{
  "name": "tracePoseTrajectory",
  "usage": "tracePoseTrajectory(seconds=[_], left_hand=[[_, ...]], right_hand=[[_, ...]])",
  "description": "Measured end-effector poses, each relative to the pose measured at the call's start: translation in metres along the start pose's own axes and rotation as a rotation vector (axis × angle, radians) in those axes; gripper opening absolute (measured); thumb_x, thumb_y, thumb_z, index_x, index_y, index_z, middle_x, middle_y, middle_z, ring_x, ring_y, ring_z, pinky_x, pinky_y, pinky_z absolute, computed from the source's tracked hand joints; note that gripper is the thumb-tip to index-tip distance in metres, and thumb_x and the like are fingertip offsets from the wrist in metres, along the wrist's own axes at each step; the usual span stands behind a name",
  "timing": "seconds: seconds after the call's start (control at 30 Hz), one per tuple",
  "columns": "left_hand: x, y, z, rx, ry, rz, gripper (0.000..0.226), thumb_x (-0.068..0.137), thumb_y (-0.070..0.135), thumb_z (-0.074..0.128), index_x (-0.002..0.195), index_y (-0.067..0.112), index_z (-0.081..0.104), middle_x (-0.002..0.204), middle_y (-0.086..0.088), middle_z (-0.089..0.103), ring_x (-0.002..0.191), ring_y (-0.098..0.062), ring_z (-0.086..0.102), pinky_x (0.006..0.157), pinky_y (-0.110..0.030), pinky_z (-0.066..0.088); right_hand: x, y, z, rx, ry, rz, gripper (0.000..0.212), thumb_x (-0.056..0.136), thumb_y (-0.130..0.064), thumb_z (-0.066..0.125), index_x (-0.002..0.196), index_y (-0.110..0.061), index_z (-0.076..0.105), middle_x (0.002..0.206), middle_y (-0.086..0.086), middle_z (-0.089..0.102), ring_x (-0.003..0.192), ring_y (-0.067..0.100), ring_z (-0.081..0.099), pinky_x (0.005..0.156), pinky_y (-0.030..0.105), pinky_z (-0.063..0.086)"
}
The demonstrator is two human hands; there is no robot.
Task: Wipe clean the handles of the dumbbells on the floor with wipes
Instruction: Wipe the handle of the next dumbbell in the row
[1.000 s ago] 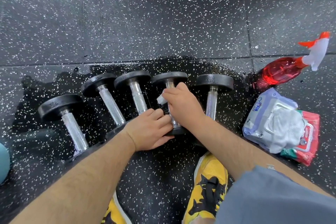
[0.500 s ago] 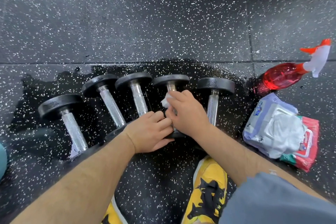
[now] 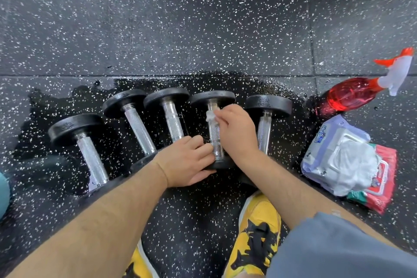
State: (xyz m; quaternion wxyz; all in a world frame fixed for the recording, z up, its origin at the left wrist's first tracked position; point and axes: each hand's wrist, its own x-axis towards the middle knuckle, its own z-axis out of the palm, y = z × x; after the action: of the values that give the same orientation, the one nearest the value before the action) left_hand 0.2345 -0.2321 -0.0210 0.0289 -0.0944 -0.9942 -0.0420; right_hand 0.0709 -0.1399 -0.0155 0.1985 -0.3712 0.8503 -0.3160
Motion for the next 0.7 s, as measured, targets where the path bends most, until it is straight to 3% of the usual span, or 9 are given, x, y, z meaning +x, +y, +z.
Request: tracePoseTrajectory(seconds=[0.1, 0.2, 0.33, 0.53, 0.7], left_hand=[[0.001, 0.001, 0.0, -0.012, -0.015, 0.007, 0.036, 0.099, 0.051, 0.057, 0.095, 0.015, 0.064, 0.092, 0.0, 0.052, 0.08, -0.022, 0.04, 0.064, -0.035, 0.041], [0.0, 0.0, 0.0, -0.008, -0.015, 0.007, 0.036, 0.098, 0.051, 0.057, 0.096, 0.015, 0.064, 0.091, 0.001, 0.052, 0.079, -0.021, 0.041, 0.064, -0.034, 0.041], [0.0, -0.001, 0.0, -0.012, -0.019, 0.004, 0.036, 0.099, 0.05, 0.057, 0.096, 0.015, 0.063, 0.091, 0.0, 0.052, 0.08, -0.021, 0.041, 0.064, -0.034, 0.041], [0.0, 0.0, 0.001, -0.026, -0.034, 0.021, 0.036, 0.1, 0.05, 0.052, 0.098, 0.016, 0.063, 0.093, 0.001, 0.052, 0.08, -0.021, 0.041, 0.063, -0.034, 0.044], [0.0, -0.001, 0.0, -0.026, -0.034, 0.011, 0.036, 0.101, 0.05, 0.051, 0.097, 0.016, 0.062, 0.092, 0.002, 0.052, 0.079, -0.02, 0.04, 0.064, -0.034, 0.044]], right_hand=[[0.01, -0.003, -0.004, 0.006, -0.062, 0.093, 0.02, 0.097, -0.011, 0.057, 0.098, -0.013, 0.077, 0.091, -0.002, 0.06, 0.088, 0.016, 0.055, 0.077, 0.025, 0.042], [-0.012, -0.003, -0.009, -0.038, -0.129, 0.093, 0.021, 0.096, -0.009, 0.055, 0.088, -0.009, 0.074, 0.087, 0.0, 0.057, 0.082, 0.017, 0.055, 0.075, 0.034, 0.048], [-0.008, -0.003, -0.016, 0.06, -0.12, 0.141, 0.019, 0.095, -0.004, 0.056, 0.086, -0.01, 0.072, 0.092, -0.003, 0.062, 0.084, 0.011, 0.055, 0.078, 0.025, 0.045], [0.005, 0.004, -0.02, 0.192, -0.178, 0.332, 0.021, 0.093, -0.007, 0.058, 0.083, -0.022, 0.068, 0.088, -0.01, 0.066, 0.081, 0.006, 0.059, 0.068, 0.017, 0.042], [0.003, 0.007, -0.02, 0.241, -0.208, 0.381, 0.019, 0.094, -0.008, 0.06, 0.084, -0.023, 0.067, 0.086, -0.006, 0.069, 0.083, 0.011, 0.064, 0.071, 0.024, 0.05]])
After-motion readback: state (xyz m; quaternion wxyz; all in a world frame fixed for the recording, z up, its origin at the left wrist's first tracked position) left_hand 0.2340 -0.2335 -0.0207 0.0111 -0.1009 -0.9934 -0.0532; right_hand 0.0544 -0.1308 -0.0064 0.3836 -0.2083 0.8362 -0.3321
